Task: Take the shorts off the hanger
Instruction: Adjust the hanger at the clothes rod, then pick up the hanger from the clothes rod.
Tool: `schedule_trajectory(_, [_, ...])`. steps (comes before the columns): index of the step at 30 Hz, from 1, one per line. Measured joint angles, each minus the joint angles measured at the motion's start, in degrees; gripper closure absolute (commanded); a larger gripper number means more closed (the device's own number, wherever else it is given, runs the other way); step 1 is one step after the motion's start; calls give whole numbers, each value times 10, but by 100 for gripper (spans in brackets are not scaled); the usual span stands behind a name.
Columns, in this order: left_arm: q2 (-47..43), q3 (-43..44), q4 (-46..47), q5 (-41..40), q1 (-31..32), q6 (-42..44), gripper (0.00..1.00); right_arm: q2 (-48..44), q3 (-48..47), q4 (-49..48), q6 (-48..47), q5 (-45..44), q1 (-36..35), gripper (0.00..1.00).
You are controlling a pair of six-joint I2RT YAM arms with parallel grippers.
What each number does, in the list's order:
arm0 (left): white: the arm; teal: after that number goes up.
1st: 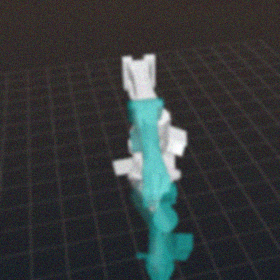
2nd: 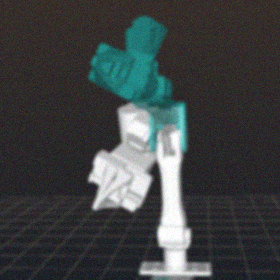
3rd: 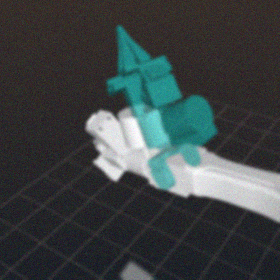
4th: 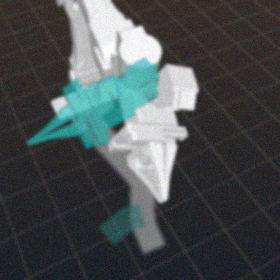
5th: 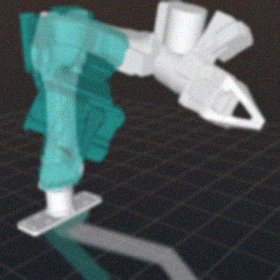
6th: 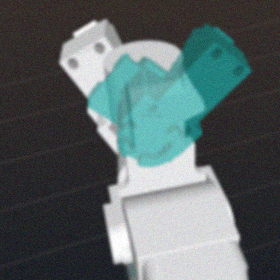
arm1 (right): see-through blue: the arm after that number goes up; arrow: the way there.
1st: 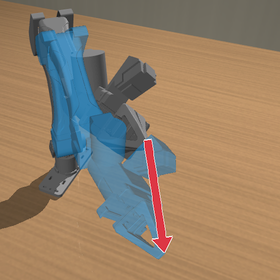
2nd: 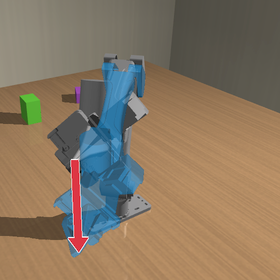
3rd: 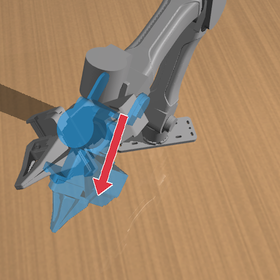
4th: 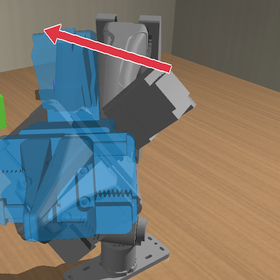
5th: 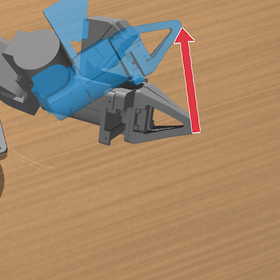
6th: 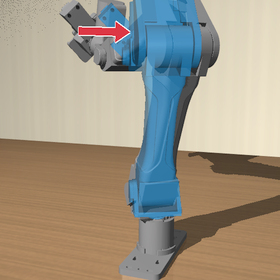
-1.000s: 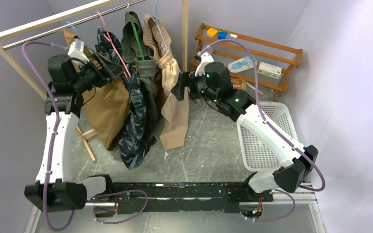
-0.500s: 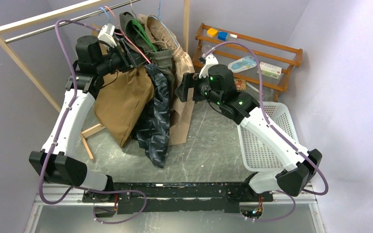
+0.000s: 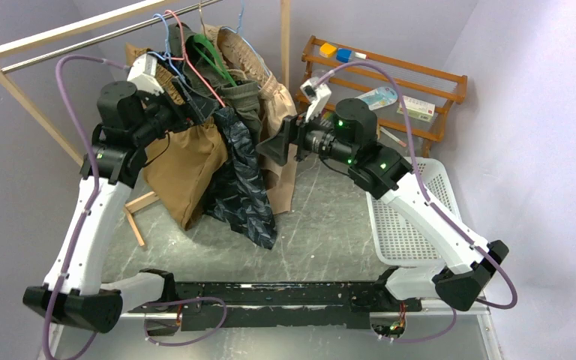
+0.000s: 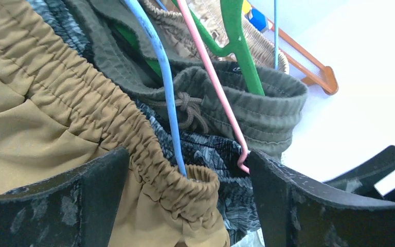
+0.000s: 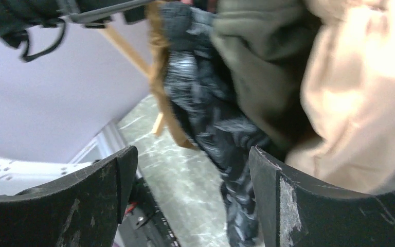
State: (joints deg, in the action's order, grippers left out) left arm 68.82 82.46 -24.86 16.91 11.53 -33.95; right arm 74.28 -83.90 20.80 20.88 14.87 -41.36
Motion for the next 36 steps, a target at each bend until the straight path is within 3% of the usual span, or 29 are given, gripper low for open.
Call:
schedule_trajectory(3, [-39, -11, -13, -28, 0, 2, 8, 2, -5, -28, 2, 30, -43, 20])
schedule_trajectory(8, [-104, -47, -54, -90, 0, 1, 9, 54, -57, -31, -4, 0, -148, 24])
schedule_trajectory(18, [-288, -168, -158, -257, 0, -43, 7, 214, -237, -9, -44, -97, -157, 26])
schedule_trajectory(25, [-351, -212, -219, -261, 0, -73, 9, 292, -334, 22, -77, -173, -159, 28])
schedule_trajectory(32, [-402, -268, -273, -238, 0, -105, 9, 402, -461, 54, -106, -173, -159, 48])
schedule_trajectory(36, [-413, -270, -285, -232, 0, -114, 10, 422, -462, 61, -113, -171, -159, 45])
